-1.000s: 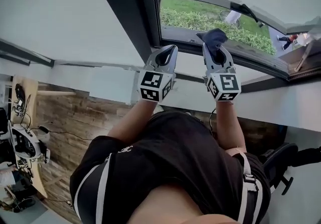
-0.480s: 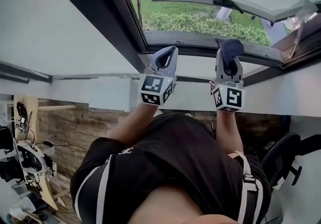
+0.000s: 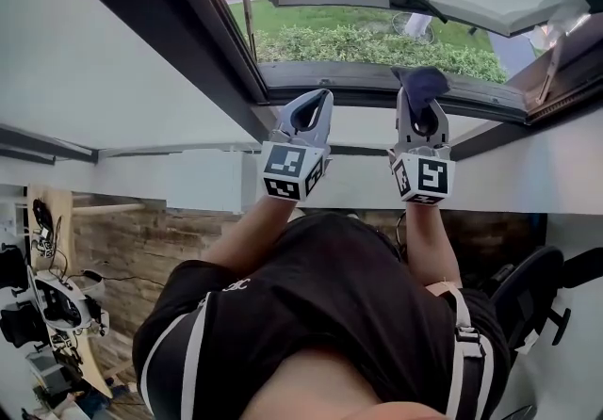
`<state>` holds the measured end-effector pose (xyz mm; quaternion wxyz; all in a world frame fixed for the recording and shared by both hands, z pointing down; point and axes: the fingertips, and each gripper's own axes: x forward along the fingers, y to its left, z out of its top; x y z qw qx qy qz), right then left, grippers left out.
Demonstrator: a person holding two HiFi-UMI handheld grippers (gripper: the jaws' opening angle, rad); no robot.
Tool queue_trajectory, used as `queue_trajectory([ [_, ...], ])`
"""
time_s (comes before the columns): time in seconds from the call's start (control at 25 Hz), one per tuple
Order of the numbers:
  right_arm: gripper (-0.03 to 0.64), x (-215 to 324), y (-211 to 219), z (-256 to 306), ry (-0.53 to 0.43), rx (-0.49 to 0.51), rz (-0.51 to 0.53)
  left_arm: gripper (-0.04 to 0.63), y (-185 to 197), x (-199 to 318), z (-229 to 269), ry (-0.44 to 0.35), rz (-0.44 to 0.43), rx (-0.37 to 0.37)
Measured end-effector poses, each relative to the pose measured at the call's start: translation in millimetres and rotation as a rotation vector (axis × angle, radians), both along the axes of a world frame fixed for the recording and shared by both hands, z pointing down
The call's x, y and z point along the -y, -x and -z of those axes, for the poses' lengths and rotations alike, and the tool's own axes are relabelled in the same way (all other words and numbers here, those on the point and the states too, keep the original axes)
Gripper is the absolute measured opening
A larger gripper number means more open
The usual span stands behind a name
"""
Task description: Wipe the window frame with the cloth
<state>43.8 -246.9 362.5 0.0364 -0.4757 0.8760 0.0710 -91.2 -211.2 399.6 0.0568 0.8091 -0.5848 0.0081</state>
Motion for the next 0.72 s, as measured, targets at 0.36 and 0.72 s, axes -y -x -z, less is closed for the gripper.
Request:
queue_trajectory([
  [0.36, 0.060, 2.6, 7.0, 0.8, 0.000, 0.015, 0.037, 0.006, 1.9, -1.7, 1.0, 0.001, 0.019, 0.018],
  [0.72, 0.060, 4.5, 10.0, -0.3, 0.004, 0.032, 0.060, 0.006, -1.5, -5.8, 0.4, 0.008, 0.024, 0.024],
])
